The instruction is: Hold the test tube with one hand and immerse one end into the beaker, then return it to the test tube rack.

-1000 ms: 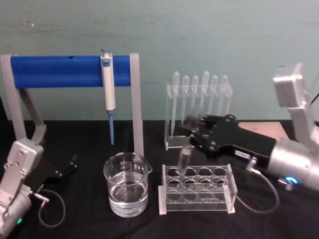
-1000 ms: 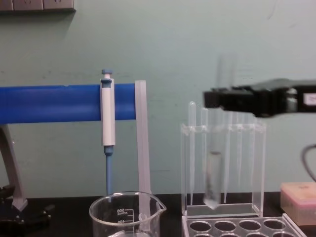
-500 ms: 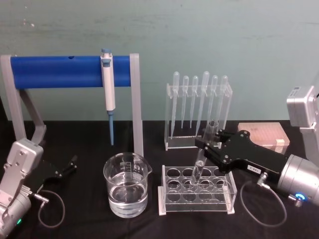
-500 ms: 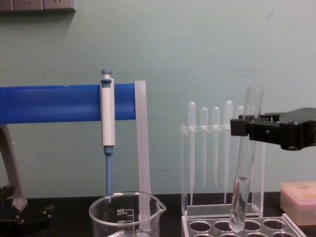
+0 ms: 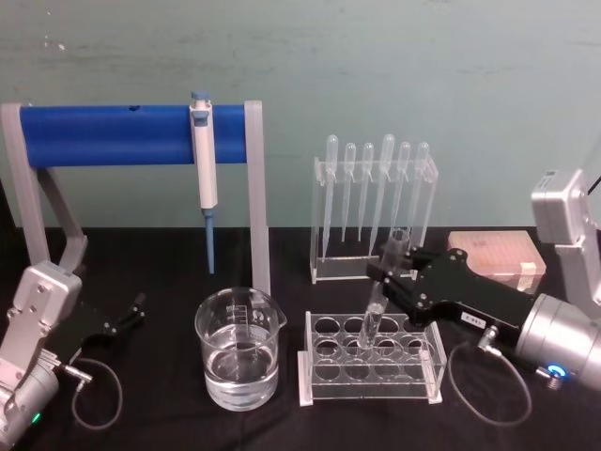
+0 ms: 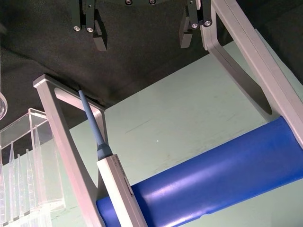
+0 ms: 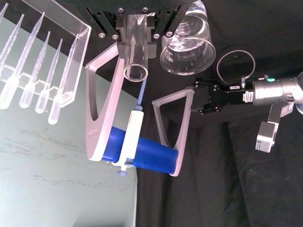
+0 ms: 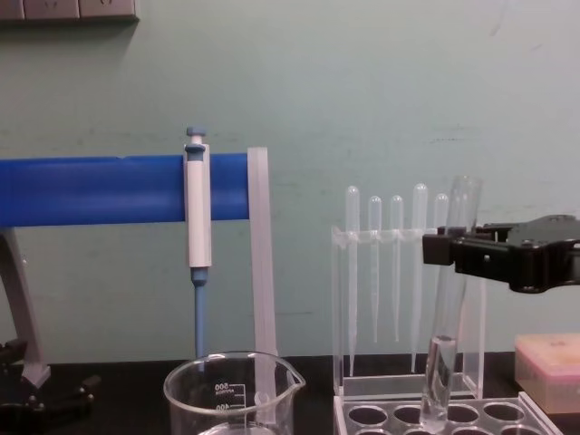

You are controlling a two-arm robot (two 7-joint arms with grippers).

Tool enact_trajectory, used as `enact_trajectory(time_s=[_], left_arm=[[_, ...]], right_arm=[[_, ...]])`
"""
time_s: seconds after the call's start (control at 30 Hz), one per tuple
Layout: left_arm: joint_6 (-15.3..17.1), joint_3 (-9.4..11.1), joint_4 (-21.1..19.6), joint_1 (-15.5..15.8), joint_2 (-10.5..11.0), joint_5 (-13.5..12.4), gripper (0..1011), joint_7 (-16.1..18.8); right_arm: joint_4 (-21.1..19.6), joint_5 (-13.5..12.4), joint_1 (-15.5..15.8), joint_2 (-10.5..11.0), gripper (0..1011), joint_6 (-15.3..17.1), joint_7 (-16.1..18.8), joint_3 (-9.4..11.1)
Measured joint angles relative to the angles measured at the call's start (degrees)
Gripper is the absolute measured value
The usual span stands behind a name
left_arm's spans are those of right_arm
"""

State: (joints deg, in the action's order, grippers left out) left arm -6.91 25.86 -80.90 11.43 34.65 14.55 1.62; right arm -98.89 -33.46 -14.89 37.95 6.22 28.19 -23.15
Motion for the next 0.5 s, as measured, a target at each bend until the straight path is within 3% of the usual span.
enact_trajectory(time_s=[0.5], left_arm=[[0.0, 0.0, 0.0, 0.0, 0.0, 0.0, 1000, 0.0]], right_arm=[[1.6, 1.8, -0.4, -2.0, 229, 0.0, 0.4, -0.8]])
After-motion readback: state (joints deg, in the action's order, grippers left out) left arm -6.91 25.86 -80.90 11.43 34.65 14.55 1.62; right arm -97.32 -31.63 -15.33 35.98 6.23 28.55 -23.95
